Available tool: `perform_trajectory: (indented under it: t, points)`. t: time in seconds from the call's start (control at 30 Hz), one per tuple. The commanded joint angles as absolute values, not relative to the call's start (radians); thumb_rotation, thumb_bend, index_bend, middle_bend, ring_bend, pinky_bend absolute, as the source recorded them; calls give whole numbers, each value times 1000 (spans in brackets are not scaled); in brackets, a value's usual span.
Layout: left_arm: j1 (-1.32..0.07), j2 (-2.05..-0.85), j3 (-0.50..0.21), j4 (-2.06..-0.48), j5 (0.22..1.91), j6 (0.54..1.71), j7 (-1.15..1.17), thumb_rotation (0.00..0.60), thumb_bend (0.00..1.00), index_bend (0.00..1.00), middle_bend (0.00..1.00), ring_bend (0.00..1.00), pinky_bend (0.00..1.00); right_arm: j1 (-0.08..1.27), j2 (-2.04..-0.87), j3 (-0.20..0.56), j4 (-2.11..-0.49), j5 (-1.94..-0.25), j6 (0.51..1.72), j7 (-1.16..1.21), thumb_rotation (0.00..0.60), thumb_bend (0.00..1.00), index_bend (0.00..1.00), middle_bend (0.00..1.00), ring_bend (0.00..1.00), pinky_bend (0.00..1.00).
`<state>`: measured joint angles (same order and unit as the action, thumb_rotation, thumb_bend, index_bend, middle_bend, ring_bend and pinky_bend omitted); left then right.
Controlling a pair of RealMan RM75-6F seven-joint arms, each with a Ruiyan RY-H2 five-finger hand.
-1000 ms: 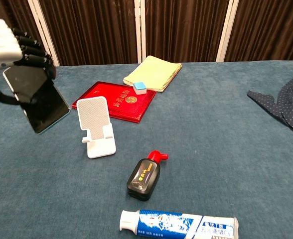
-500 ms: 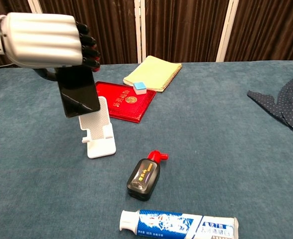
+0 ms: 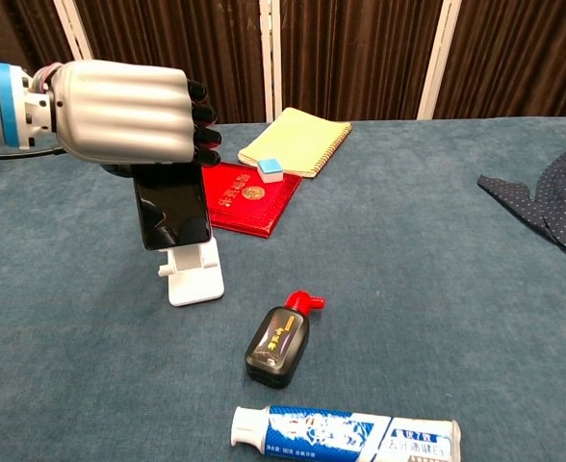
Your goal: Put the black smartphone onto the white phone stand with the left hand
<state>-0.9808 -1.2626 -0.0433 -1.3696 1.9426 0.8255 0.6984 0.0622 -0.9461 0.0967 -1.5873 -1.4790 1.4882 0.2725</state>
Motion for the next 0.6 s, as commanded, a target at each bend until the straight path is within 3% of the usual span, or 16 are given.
perform_trajectory:
  t: [0.03, 0.6]
  points:
    - [-984, -1271, -43, -1376, 1927, 807, 720, 600, 0, 549, 439, 427, 383, 63, -945, 97, -1586, -1480, 1487, 276, 600, 0, 0, 0, 0, 0]
    - [-983, -1325, -27, -1345, 1890, 795, 769, 600, 0, 542, 432, 427, 369, 60, -942, 97, -1584, -1483, 1492, 290, 600, 0, 0, 0, 0, 0]
